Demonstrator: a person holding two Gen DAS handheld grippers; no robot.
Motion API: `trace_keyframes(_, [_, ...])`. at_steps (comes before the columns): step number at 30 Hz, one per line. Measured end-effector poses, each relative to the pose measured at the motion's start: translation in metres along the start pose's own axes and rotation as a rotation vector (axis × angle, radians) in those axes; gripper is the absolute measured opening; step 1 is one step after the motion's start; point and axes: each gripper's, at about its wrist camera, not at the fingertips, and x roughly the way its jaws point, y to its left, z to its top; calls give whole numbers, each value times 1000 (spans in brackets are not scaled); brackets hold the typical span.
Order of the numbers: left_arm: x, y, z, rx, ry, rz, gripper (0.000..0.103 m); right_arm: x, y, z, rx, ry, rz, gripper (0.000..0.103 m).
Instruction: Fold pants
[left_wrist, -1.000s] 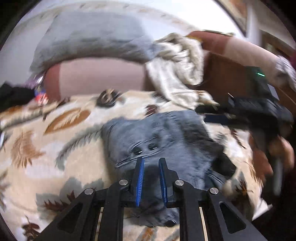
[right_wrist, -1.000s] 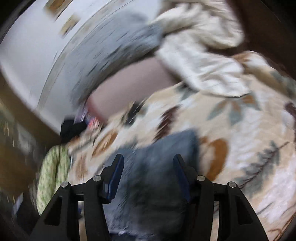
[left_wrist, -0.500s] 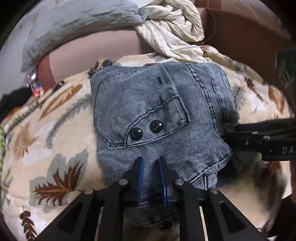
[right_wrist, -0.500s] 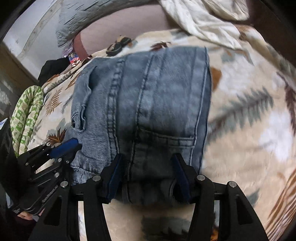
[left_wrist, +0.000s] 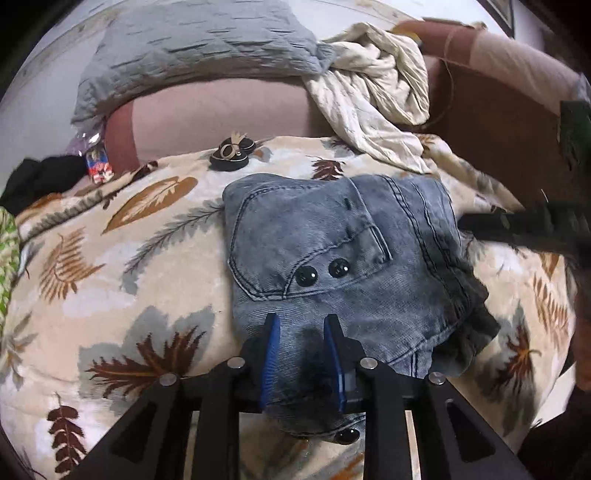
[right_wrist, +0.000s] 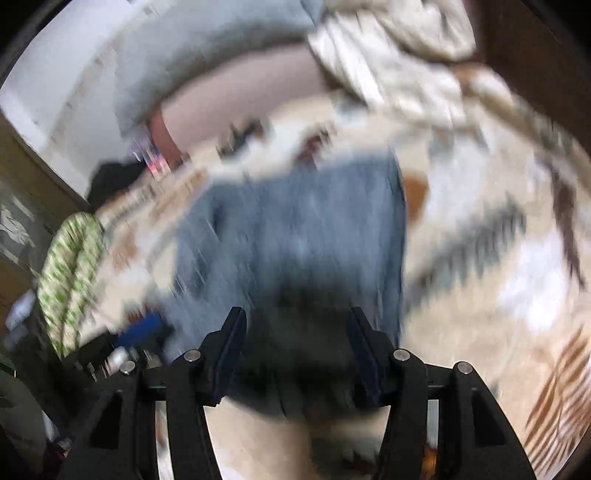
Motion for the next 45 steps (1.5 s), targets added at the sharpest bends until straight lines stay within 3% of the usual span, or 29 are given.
trace_keyframes(3, [4, 4, -1, -15, 22, -3, 28, 8, 10, 21, -4, -99, 1, 61])
trace_keyframes(8, [6, 3, -2, 0, 28, -6, 29, 63, 28, 45, -41, -112, -49, 61])
trace_keyframes(11, [11, 5, -4, -1, 49, -3, 37, 106, 19, 42, -21, 34, -126, 62])
trace_keyframes(13, [13, 9, -5, -15, 58, -4, 40, 118, 15, 41, -39, 35, -135, 63])
trace_keyframes(15, [9, 12, -3, -38, 52, -11, 44, 112, 14, 43, -23, 49, -125, 62])
trace_keyframes(19, [-4, 20, 2, -86, 1, 0, 64, 80, 15, 41, -13, 14, -125, 63])
trace_keyframes(22, [-18, 27, 6, -122, -45, 9, 68, 44, 18, 30, -18, -50, -84, 65])
trace_keyframes(26, [-32, 28, 8, -147, -79, 27, 75, 1, 23, 4, -36, -141, -92, 69])
trace_keyframes(28, [-36, 24, 6, -130, -81, 22, 77, -13, 26, -7, -53, -161, -89, 69])
trace_keyframes(30, [-39, 18, 3, -98, -91, 63, 78, -26, 25, -19, -63, -188, -109, 69])
trace_keyframes(34, [-46, 22, -1, -78, -100, 75, 78, -35, 3, -32, 2, -174, -139, 69])
trace_keyframes(39, [-39, 39, 1, -136, -100, 90, 83, -34, -37, -30, 172, -149, -66, 69])
trace_keyframes(42, [-26, 49, 3, -144, -72, 111, 83, -19, -48, -25, 226, -87, -27, 69])
trace_keyframes(45, [-15, 59, 6, -168, -51, 71, 83, -7, -58, -21, 275, -45, -6, 69])
